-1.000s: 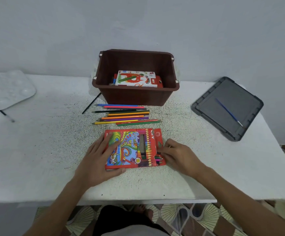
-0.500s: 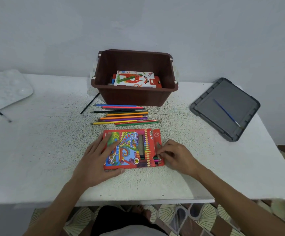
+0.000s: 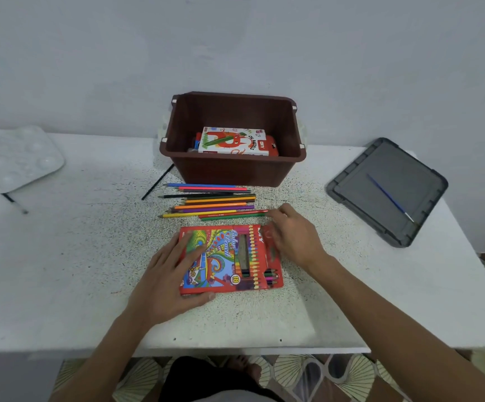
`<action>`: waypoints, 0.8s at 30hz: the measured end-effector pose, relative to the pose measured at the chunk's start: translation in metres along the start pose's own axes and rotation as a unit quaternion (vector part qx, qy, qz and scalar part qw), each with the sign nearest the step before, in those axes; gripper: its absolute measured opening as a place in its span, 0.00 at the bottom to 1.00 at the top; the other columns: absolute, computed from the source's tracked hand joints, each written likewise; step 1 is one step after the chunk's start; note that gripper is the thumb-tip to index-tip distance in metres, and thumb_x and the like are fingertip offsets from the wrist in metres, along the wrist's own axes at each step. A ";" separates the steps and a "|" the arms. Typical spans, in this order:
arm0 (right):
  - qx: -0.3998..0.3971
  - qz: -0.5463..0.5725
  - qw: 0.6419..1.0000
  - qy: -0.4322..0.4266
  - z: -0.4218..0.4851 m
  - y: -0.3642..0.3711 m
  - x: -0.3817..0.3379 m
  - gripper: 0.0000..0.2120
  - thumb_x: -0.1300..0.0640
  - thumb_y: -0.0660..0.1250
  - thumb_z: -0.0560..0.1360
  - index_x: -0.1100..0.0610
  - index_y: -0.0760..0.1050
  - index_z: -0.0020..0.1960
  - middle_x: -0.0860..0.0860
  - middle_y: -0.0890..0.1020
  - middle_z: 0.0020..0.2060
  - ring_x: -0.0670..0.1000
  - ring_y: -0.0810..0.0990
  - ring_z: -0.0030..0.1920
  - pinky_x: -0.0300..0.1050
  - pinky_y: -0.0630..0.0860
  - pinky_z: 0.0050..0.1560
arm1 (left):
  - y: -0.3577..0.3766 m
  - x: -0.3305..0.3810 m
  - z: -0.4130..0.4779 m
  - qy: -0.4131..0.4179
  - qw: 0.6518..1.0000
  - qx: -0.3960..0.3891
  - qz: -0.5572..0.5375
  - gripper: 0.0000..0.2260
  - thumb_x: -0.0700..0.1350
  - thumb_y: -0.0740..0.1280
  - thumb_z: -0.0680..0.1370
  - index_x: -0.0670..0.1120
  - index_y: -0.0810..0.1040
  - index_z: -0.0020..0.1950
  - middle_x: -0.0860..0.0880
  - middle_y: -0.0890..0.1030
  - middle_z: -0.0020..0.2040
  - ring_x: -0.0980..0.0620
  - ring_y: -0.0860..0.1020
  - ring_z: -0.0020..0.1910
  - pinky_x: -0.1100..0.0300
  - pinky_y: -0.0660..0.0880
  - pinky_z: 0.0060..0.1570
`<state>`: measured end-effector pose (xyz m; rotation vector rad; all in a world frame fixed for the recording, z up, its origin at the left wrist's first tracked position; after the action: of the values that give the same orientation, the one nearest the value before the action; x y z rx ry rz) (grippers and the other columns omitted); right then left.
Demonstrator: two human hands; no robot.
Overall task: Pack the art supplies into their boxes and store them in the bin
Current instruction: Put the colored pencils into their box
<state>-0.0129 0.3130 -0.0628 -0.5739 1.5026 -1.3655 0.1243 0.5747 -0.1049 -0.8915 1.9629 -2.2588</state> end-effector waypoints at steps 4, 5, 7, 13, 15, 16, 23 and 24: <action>-0.009 -0.093 0.996 -0.016 0.009 0.002 -0.001 0.16 0.49 0.63 0.80 0.56 0.73 0.64 0.55 0.77 0.53 0.55 0.80 0.46 0.48 0.77 0.38 | 0.000 0.000 0.000 -0.002 1.000 -0.001 0.002 0.43 0.77 0.60 0.69 0.61 0.53 0.79 0.57 0.46 0.81 0.53 0.46 0.80 0.49 0.52 0.73; -0.017 -0.116 0.993 -0.025 0.009 0.004 0.000 0.16 0.49 0.66 0.79 0.56 0.74 0.63 0.56 0.77 0.52 0.55 0.80 0.46 0.48 0.76 0.37 | 0.000 0.000 0.000 -0.002 1.000 -0.001 0.001 0.43 0.77 0.61 0.69 0.61 0.54 0.79 0.57 0.46 0.81 0.53 0.46 0.80 0.49 0.52 0.73; -0.025 -0.138 0.989 -0.034 0.008 0.007 0.000 0.17 0.48 0.69 0.77 0.57 0.75 0.60 0.56 0.77 0.52 0.56 0.80 0.45 0.47 0.76 0.35 | 0.001 0.000 0.001 -0.002 1.000 -0.001 0.003 0.43 0.77 0.61 0.69 0.59 0.56 0.79 0.56 0.47 0.81 0.53 0.46 0.80 0.50 0.52 0.73; -0.031 -0.124 0.991 -0.033 0.010 0.006 0.002 0.21 0.48 0.70 0.76 0.58 0.71 0.63 0.56 0.77 0.54 0.55 0.80 0.48 0.47 0.76 0.39 | 0.002 -0.002 0.001 -0.006 1.000 -0.006 0.013 0.43 0.77 0.62 0.69 0.58 0.57 0.79 0.56 0.47 0.81 0.53 0.45 0.80 0.50 0.51 0.73; -0.041 -0.130 0.990 -0.027 0.011 0.006 0.004 0.23 0.47 0.71 0.75 0.58 0.71 0.64 0.56 0.76 0.55 0.54 0.79 0.49 0.46 0.75 0.40 | 0.003 -0.002 0.001 -0.008 1.000 -0.008 0.012 0.43 0.77 0.62 0.69 0.58 0.57 0.79 0.56 0.46 0.81 0.53 0.45 0.80 0.50 0.51 0.73; -0.044 -0.131 0.990 -0.023 0.012 0.005 0.004 0.23 0.47 0.72 0.75 0.59 0.71 0.63 0.55 0.76 0.54 0.54 0.79 0.49 0.45 0.74 0.40 | 0.003 -0.002 0.001 -0.008 1.000 -0.007 0.012 0.43 0.77 0.62 0.69 0.58 0.57 0.79 0.56 0.46 0.81 0.53 0.45 0.80 0.50 0.51 0.73; 0.002 -0.124 0.992 -0.015 0.002 -0.001 0.014 0.15 0.55 0.73 0.74 0.58 0.74 0.58 0.57 0.77 0.48 0.53 0.77 0.36 0.40 0.65 0.31 | 0.002 -0.001 0.002 -0.005 1.000 0.000 0.004 0.43 0.77 0.62 0.69 0.58 0.58 0.79 0.56 0.47 0.81 0.53 0.46 0.80 0.50 0.51 0.73; 0.014 -0.123 0.992 -0.010 -0.001 -0.003 0.017 0.14 0.57 0.73 0.74 0.59 0.75 0.57 0.57 0.77 0.46 0.51 0.75 0.34 0.38 0.63 0.29 | 0.002 -0.001 0.002 -0.003 1.000 0.003 0.000 0.43 0.76 0.62 0.69 0.58 0.58 0.79 0.55 0.47 0.81 0.52 0.47 0.80 0.49 0.52 0.73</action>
<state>-0.0217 0.2986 -0.0658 -0.7721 1.4283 -1.5605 0.1253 0.5733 -0.1071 -0.8961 1.9522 -2.2581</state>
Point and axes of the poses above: each hand's wrist, its own z-axis towards the middle knuckle, its own y-axis out of the palm, x = y × z, the point moved 2 cm from there along z, towards the middle knuckle
